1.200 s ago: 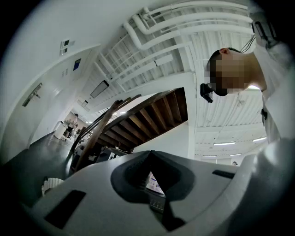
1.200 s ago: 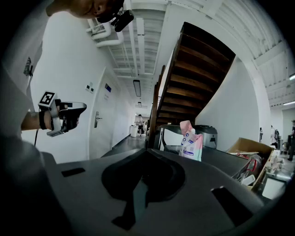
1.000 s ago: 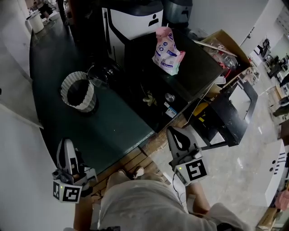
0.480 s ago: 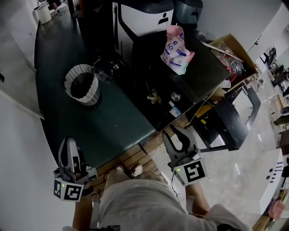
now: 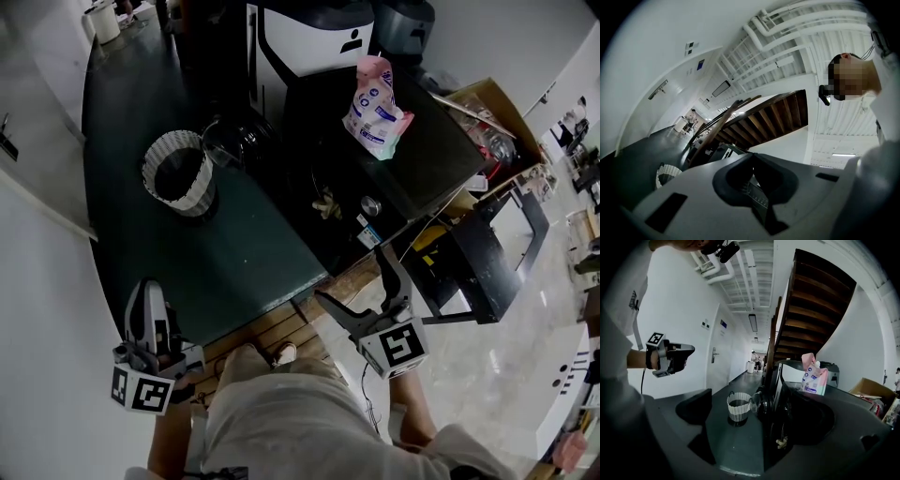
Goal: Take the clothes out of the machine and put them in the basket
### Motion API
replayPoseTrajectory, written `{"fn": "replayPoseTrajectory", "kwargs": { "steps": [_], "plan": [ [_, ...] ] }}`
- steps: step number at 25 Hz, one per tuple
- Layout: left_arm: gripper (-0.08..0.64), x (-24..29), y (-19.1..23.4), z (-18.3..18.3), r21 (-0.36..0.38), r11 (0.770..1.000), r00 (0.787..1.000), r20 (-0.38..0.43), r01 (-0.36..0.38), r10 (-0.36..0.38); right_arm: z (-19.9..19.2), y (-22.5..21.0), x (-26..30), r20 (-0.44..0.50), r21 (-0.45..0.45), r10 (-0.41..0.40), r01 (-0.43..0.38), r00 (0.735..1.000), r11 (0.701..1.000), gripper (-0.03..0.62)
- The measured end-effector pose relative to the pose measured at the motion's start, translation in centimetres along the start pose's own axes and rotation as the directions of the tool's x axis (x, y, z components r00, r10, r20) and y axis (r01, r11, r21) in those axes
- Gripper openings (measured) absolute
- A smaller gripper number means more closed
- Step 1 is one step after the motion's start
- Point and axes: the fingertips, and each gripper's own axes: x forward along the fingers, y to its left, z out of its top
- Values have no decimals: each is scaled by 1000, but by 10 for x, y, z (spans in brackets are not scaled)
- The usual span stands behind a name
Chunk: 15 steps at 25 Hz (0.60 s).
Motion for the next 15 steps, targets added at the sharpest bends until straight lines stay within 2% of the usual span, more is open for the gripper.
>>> {"fn": "replayPoseTrajectory", "kwargs": {
  "steps": [4, 8, 15],
  "plan": [
    [14, -2, -2, 2, 32, 999, 1000, -4, -12, 12, -14, -3, 11, -26, -23, 26, -27, 999, 999, 514],
    [14, -3, 7, 10, 52, 998, 999, -14, -46, 47, -13, 2, 21, -17, -9, 43, -43, 999, 999, 513],
    [14, 36, 31, 0, 24, 999, 998, -45, -40, 41, -13, -8, 56, -44, 25, 44, -43, 998, 999, 512]
  ]
}}
